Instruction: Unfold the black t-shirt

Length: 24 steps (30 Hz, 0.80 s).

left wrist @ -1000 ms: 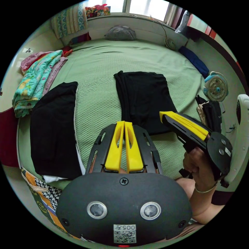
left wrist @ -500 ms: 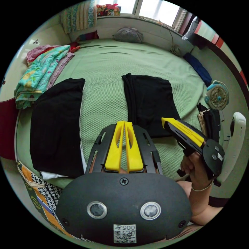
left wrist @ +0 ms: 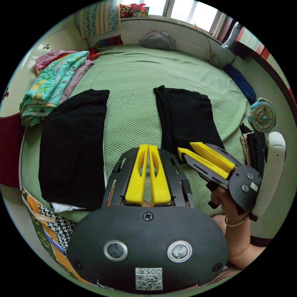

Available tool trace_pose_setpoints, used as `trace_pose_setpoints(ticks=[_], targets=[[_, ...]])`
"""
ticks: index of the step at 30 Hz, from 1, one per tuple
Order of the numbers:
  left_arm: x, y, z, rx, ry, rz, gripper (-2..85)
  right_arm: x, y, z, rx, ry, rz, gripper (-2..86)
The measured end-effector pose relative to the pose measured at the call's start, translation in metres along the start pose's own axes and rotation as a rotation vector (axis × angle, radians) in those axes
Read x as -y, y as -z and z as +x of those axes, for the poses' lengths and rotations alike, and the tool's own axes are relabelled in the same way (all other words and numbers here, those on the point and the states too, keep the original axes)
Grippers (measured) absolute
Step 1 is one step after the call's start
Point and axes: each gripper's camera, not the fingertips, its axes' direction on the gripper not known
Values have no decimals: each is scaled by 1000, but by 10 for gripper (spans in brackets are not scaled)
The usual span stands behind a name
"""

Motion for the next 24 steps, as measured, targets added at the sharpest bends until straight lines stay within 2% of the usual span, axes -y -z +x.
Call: trace_pose_setpoints(ticks=[9,14,18,24], targets=[[15,-16,-16,-24,18,6,-6,14,-34,-10,-50,57,-72,94],[24,-26,-19,-25,2,3,-7,19,-25,13,20,2,-59,7],[32,-39,-20,-3,-16,-16,-7,23,-19,30,67,-46,-53,-8],[46,-63,-16,-46,-20,-39,-7,27,13,52,19,-76,38,-12]])
